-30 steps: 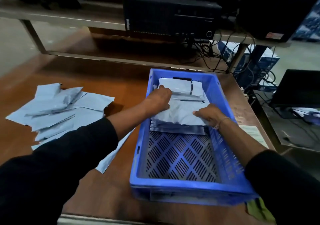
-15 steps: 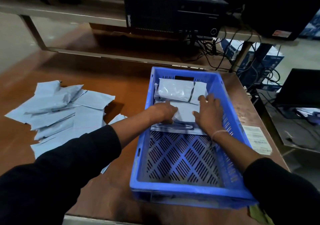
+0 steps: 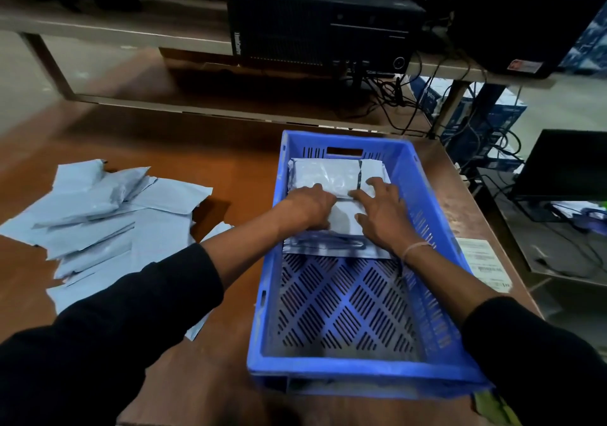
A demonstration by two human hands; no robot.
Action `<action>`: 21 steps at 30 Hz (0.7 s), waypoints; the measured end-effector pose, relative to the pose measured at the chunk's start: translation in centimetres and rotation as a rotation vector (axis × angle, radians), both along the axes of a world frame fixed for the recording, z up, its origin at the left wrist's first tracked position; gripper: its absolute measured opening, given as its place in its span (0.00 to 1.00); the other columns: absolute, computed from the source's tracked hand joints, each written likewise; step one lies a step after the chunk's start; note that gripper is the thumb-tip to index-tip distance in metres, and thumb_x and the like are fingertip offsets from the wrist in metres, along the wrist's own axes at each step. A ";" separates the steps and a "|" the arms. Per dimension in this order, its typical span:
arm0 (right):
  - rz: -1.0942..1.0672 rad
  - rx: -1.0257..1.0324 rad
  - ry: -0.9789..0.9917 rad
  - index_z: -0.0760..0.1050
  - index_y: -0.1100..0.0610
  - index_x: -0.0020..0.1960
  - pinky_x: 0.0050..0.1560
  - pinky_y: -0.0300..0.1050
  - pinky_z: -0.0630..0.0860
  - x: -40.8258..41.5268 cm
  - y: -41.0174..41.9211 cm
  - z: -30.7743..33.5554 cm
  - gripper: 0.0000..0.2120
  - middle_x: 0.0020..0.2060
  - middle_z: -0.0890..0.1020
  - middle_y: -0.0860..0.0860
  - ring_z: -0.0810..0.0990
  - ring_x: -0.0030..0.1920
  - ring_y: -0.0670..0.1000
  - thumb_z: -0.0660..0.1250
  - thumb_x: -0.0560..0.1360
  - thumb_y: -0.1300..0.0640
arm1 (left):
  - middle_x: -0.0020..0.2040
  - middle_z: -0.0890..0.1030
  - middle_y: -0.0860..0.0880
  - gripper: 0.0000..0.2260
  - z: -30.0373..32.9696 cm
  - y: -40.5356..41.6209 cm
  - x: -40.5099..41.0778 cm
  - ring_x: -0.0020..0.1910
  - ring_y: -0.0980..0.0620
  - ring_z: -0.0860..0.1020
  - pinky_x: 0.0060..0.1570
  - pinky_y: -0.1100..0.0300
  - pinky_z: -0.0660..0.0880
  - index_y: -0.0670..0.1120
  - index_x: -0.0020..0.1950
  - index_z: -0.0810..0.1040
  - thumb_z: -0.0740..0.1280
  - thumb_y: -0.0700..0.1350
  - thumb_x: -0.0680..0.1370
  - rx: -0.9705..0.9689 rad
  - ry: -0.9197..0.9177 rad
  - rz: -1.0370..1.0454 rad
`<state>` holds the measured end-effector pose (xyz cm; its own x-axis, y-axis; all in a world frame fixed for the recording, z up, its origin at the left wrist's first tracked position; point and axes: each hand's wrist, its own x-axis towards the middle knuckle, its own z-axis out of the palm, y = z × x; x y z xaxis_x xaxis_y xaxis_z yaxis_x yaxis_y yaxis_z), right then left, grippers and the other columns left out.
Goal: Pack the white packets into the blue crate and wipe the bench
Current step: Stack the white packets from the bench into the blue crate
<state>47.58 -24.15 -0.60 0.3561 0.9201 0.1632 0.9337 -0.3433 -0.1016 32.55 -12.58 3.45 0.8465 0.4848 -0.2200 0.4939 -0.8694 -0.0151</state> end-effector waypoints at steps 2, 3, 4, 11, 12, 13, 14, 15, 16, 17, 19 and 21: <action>-0.018 0.018 0.022 0.70 0.47 0.72 0.71 0.63 0.63 0.0 0.7 -0.2 0.24 0.77 0.59 0.55 0.54 0.76 0.65 0.68 0.77 0.55 | 0.62 0.73 0.40 0.21 0.4 0.7 0.1 0.57 0.39 0.78 0.47 0.50 0.74 0.45 0.70 0.73 0.71 0.50 0.79 0.017 -0.056 0.011; -0.019 0.035 0.031 0.71 0.48 0.71 0.71 0.64 0.63 0.0 1.0 -0.2 0.24 0.78 0.58 0.55 0.52 0.77 0.66 0.69 0.76 0.56 | 0.63 0.73 0.40 0.20 0.5 1.0 0.2 0.58 0.39 0.77 0.49 0.49 0.74 0.45 0.69 0.73 0.71 0.49 0.79 0.026 -0.072 0.016; -0.014 0.047 0.037 0.71 0.48 0.70 0.71 0.65 0.64 0.1 1.2 -0.2 0.23 0.78 0.58 0.54 0.51 0.78 0.66 0.69 0.76 0.57 | 0.63 0.72 0.40 0.20 0.6 1.2 0.3 0.60 0.39 0.75 0.51 0.48 0.74 0.44 0.69 0.73 0.71 0.48 0.79 0.038 -0.084 0.020; -0.057 -0.009 0.092 0.62 0.47 0.77 0.71 0.63 0.63 0.5 2.6 -0.1 0.27 0.80 0.54 0.51 0.52 0.79 0.62 0.64 0.79 0.56 | 0.69 0.65 0.38 0.25 0.0 3.0 1.0 0.66 0.36 0.72 0.58 0.45 0.75 0.44 0.72 0.68 0.72 0.47 0.79 -0.015 -0.125 0.082; -0.064 -0.011 0.098 0.62 0.47 0.77 0.72 0.63 0.63 0.6 2.8 -0.1 0.27 0.80 0.54 0.51 0.53 0.79 0.61 0.64 0.79 0.56 | 0.69 0.65 0.38 0.25 0.1 3.2 1.2 0.65 0.36 0.73 0.58 0.45 0.75 0.43 0.72 0.68 0.72 0.47 0.79 -0.032 -0.133 0.093; -0.067 -0.013 0.102 0.62 0.47 0.76 0.72 0.63 0.63 0.7 3.0 -0.1 0.28 0.80 0.55 0.51 0.54 0.79 0.60 0.65 0.79 0.56 | 0.70 0.66 0.38 0.25 0.1 3.3 1.4 0.65 0.36 0.73 0.58 0.46 0.75 0.43 0.72 0.67 0.72 0.47 0.79 -0.043 -0.141 0.101; -0.066 -0.011 0.104 0.62 0.47 0.76 0.71 0.63 0.63 0.7 3.2 0.0 0.28 0.80 0.56 0.51 0.56 0.78 0.60 0.65 0.78 0.56 | 0.70 0.66 0.38 0.26 0.2 3.3 1.5 0.65 0.37 0.73 0.58 0.47 0.74 0.43 0.73 0.66 0.72 0.47 0.79 -0.046 -0.148 0.105; -0.062 -0.003 0.105 0.61 0.47 0.76 0.70 0.62 0.64 0.8 3.2 0.0 0.29 0.79 0.59 0.50 0.58 0.77 0.60 0.66 0.78 0.56 | 0.70 0.66 0.38 0.27 0.2 3.3 1.6 0.66 0.37 0.72 0.58 0.47 0.74 0.43 0.74 0.65 0.71 0.48 0.79 -0.043 -0.153 0.107; -0.058 0.007 0.101 0.61 0.46 0.76 0.69 0.62 0.64 0.8 3.3 0.0 0.30 0.77 0.61 0.50 0.59 0.76 0.59 0.67 0.77 0.56 | 0.71 0.66 0.38 0.28 0.3 3.2 1.6 0.67 0.37 0.71 0.58 0.47 0.73 0.44 0.75 0.64 0.71 0.48 0.79 -0.033 -0.156 0.106; -0.058 0.016 0.092 0.60 0.47 0.76 0.68 0.61 0.64 0.9 3.3 0.1 0.31 0.77 0.62 0.49 0.60 0.75 0.59 0.67 0.76 0.56 | 0.71 0.66 0.38 0.28 0.3 3.1 1.6 0.68 0.37 0.69 0.59 0.47 0.73 0.44 0.75 0.63 0.70 0.49 0.80 -0.016 -0.155 0.104; -0.062 0.028 0.065 0.61 0.47 0.76 0.67 0.60 0.63 0.8 3.2 0.2 0.31 0.77 0.62 0.49 0.59 0.75 0.58 0.68 0.76 0.55 | 0.71 0.66 0.39 0.28 0.4 3.0 1.4 0.70 0.36 0.67 0.59 0.46 0.72 0.45 0.75 0.63 0.70 0.50 0.80 0.019 -0.145 0.099; -0.061 0.032 0.040 0.62 0.47 0.76 0.67 0.59 0.63 0.7 3.2 0.4 0.30 0.77 0.61 0.50 0.57 0.76 0.58 0.68 0.76 0.55 | 0.71 0.66 0.39 0.28 0.4 2.9 1.3 0.70 0.36 0.67 0.60 0.45 0.72 0.45 0.75 0.63 0.70 0.51 0.79 0.036 -0.139 0.094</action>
<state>48.27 -20.99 -0.19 0.4182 0.8910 0.1768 0.9061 -0.3954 -0.1506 33.82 -9.72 3.85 0.8181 0.5687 -0.0856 0.5726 -0.8194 0.0286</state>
